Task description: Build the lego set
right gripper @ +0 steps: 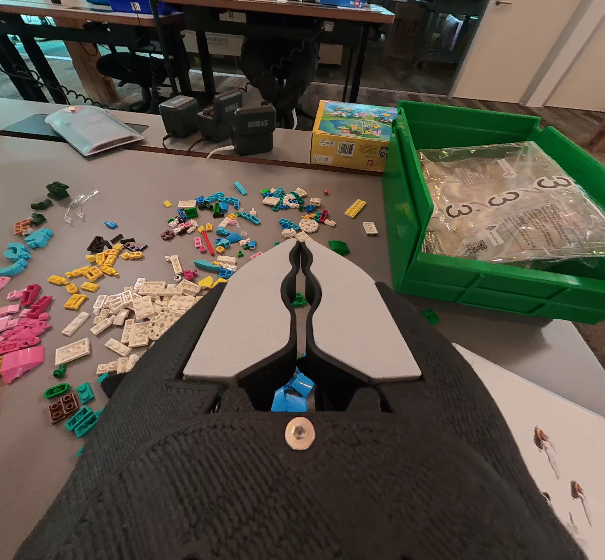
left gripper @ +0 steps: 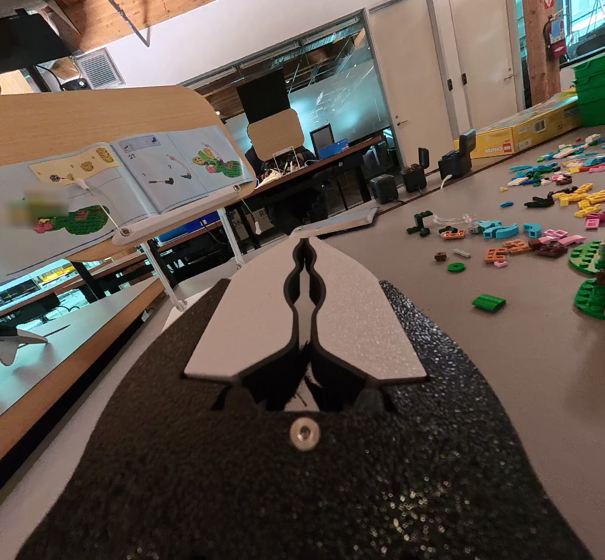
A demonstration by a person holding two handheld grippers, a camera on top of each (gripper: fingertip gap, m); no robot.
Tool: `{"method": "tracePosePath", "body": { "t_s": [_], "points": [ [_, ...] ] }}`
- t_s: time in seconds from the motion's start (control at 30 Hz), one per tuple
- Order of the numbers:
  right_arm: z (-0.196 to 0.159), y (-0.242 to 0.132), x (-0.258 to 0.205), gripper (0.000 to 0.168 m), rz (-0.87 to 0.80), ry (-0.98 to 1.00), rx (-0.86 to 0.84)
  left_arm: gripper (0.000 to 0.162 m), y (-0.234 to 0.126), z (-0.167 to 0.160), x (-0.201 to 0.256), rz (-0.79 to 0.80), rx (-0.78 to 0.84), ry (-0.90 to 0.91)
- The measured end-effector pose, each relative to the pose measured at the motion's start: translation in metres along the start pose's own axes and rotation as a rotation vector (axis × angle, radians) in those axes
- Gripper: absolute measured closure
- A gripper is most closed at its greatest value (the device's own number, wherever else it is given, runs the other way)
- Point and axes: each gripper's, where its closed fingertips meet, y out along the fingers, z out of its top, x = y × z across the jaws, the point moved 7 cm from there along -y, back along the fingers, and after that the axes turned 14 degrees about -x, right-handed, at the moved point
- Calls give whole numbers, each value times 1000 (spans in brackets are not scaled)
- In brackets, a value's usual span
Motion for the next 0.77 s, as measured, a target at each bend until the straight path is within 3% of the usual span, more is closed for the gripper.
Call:
{"method": "tracePosePath", "body": {
  "t_s": [0.4,0.77],
  "points": [
    [-14,5,20,168,-96,119,-97,162,-2,1,0,-36,22,-34],
    [-15,0,29,168,-114,160,-70,162,1,-1,3,-64,1,-30]
  ]
}}
